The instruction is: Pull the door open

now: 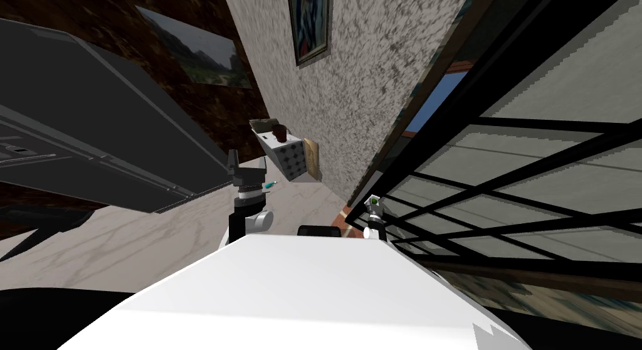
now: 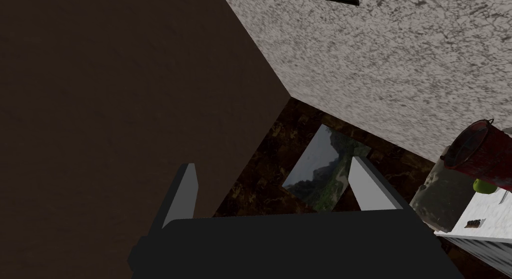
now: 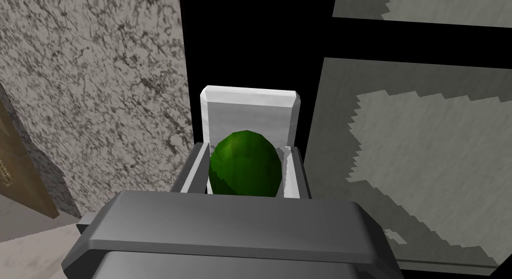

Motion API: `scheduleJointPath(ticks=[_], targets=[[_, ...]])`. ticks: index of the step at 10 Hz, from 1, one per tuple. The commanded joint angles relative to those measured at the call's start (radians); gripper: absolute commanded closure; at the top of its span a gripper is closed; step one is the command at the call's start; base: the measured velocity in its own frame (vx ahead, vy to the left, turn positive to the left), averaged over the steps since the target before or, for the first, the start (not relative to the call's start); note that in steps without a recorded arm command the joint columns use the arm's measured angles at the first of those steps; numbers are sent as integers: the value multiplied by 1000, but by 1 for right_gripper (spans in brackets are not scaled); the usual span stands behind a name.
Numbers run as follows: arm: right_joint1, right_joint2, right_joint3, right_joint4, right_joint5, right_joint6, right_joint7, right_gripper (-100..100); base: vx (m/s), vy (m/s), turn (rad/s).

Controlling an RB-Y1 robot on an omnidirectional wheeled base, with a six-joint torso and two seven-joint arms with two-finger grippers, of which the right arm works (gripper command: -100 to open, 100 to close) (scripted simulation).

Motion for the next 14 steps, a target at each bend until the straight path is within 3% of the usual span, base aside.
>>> scheduleJointPath(ticks=[1,5,6,7,13,14], targets=[[4,-6,26,3,13,-7,-25,100,-254,-17,104],[17,-23,76,-16,38,-9,-65,100,-231,-8,75],[20,-22,69,-21,34,-4,-57,100,-94,-7,27],[31,-35,95,-26,48,-11,-80,100,-188,-17,90],[67,-85,176,-54,91,-43,-155,100,-265,-25,100],[65,-79,171,-49,88,-38,-148,100,-91,-7,25]])
